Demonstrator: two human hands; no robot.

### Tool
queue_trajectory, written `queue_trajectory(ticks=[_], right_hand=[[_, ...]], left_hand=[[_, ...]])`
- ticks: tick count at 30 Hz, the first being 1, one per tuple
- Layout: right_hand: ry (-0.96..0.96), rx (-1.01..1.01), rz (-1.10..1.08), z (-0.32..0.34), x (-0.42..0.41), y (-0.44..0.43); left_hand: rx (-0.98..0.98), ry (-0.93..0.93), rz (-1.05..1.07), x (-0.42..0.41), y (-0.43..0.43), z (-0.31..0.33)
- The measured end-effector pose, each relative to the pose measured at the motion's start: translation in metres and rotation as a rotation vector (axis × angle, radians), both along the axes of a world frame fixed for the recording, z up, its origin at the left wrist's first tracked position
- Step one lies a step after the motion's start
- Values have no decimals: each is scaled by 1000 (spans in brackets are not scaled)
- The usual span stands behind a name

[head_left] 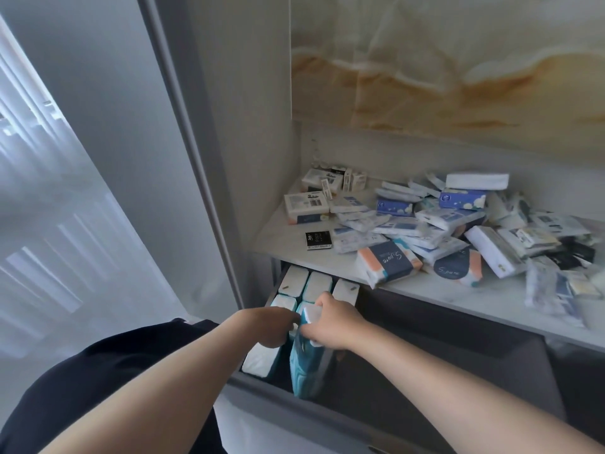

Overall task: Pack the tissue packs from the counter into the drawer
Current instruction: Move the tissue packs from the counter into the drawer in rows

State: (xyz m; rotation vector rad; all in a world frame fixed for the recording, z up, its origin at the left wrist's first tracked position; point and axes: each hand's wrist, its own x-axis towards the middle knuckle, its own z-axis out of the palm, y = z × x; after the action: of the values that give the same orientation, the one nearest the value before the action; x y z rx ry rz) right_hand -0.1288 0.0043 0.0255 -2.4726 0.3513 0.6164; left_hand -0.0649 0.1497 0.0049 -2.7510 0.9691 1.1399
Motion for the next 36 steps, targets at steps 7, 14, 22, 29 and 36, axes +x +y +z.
queue_trajectory(ticks=[7, 14, 22, 29, 36], right_hand=[[-158, -110, 27, -26, -7, 16], [60, 287, -228, -73, -25, 21], [53, 255, -225, -98, -36, 22], [-16, 182, -112, -89, -26, -7], [-72, 142, -431, -85, -1, -40]], left_hand=[[-42, 61, 82, 0, 11, -4], [-48, 116, 161, 2, 10, -7], [-45, -107, -41, -4, 15, -37], [55, -316, -256, -2, 5, -47], [-22, -288, -194, 9, -20, -45]])
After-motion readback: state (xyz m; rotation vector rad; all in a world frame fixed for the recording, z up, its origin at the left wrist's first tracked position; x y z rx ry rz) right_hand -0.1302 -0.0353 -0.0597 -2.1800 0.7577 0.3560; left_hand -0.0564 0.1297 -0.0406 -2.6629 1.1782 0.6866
